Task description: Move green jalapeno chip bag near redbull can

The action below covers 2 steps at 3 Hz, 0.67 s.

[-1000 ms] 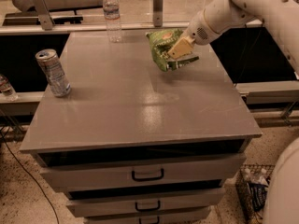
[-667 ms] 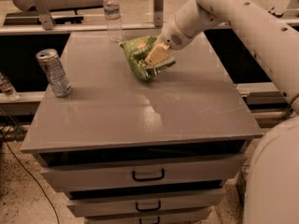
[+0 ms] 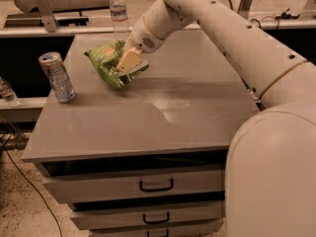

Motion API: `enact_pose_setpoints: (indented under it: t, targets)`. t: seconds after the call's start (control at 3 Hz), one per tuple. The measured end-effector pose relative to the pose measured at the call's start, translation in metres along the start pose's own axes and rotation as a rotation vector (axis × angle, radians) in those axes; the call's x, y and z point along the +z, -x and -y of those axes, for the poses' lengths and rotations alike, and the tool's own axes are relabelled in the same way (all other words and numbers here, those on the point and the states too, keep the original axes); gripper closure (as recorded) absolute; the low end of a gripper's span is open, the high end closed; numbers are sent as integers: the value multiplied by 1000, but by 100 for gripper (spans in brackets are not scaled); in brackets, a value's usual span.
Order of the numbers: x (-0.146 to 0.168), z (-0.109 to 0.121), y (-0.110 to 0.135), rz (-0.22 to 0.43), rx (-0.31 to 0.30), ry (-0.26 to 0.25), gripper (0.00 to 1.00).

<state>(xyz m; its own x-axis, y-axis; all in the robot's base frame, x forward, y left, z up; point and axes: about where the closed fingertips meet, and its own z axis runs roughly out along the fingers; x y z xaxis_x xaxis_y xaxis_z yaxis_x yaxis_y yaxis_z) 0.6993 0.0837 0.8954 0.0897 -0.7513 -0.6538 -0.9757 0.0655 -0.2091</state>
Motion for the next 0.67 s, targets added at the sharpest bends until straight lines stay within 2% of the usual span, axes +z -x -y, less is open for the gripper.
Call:
enact_pose_setpoints:
  t: [0.67]
  targets:
    - [26, -24, 32, 34, -58, 86, 100]
